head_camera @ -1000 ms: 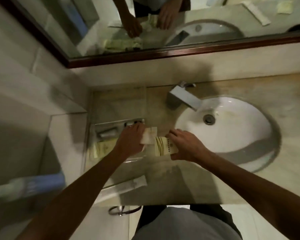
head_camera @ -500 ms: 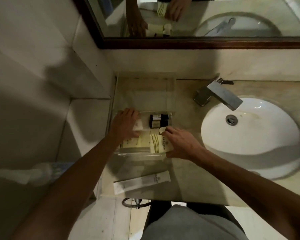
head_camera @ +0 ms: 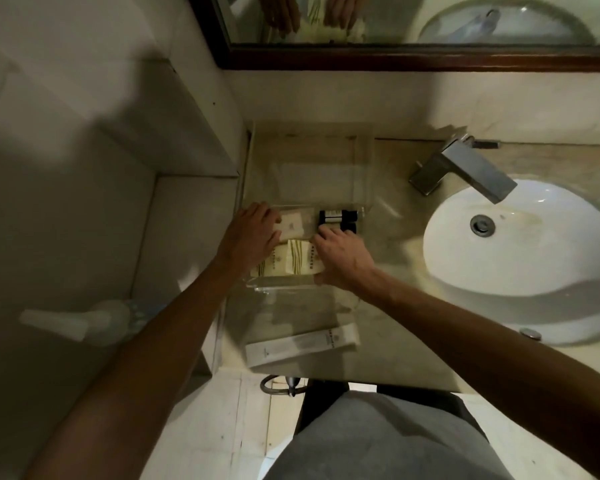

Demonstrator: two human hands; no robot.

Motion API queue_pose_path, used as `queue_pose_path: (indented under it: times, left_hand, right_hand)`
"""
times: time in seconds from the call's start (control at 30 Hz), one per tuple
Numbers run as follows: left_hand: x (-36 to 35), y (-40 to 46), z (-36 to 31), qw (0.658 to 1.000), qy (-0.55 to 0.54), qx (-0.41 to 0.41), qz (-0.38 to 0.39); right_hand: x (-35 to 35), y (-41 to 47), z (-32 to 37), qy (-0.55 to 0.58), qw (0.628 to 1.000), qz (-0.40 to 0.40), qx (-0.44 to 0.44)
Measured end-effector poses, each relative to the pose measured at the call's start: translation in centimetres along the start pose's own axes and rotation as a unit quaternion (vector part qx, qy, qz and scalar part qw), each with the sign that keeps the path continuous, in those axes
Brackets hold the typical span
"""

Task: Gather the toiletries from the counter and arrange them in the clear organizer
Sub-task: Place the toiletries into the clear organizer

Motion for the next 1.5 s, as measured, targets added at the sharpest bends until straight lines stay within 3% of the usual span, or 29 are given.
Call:
queue_pose_path:
  times: [0.17,0.3,0.43,0.5,0.67,0.93,1.1,1.23,1.5]
  left_hand:
    - [-1.7,-2.2,-0.3,0.998,-0.019,-0.035,0.045]
    - [-2.2,-2.4,-0.7,0.999,-0.046,-0.021,0.020]
    - [-2.3,-1.9,-3.2,0.997,-0.042,-0.069,-0.007]
    - [-2.3,-1.4,-5.1,0.995,-0.044,-0.090,0.018]
    - [-3.6,-0.4,-8.3,0.989,0.010,-0.108,0.105]
    - [-0.8,0.7,-9.8,0.992,0.001,-0.123,-0.003]
    - [-0.8,3.8,-13.5,0.984,0.050,-0.160,0.064]
    - [-1.8,3.3,-13.5,0.973,0.063,-0.207,0.084]
    - [-1.7,-1.7,-9.7,0.994,0.043,-0.084,0.052]
  right_hand:
    - [-0.1,-0.5,-1.4,-0.012,1.000,-0.010,-0.026]
    - [-0.6,-1.4,-2.8,0.010,0.999,0.001,-0.037]
    - [-0.3,-2.6,-2.9,0.014,0.995,-0.092,-0.031]
    - [-0.5,-2.9,-2.8,0.010,0.991,-0.128,-0.035]
    - [-3.0,-2.7,-2.8,-0.040,0.998,-0.030,-0.032]
    - [-2.2,-5.6,-6.0,0.003,0.987,-0.146,-0.066]
    - [-2.7,-10.0,-11.8,0.025,0.980,-0.151,-0.128]
    - [-4.1,-13.0,-14.4,0.051,0.979,-0.152,-0.128]
    - [-3.2,-9.9,-8.3,0.057,0.988,-0.140,-0.007]
Point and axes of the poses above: each hand's wrist, its own y-axis towards the middle knuckle, its own x-axis out of the back of the hand, z = x × y, the point moved 1 cm from there along y, towards the middle knuckle, and after that the axes turned 7 degrees about z, right-handed, at the moved point
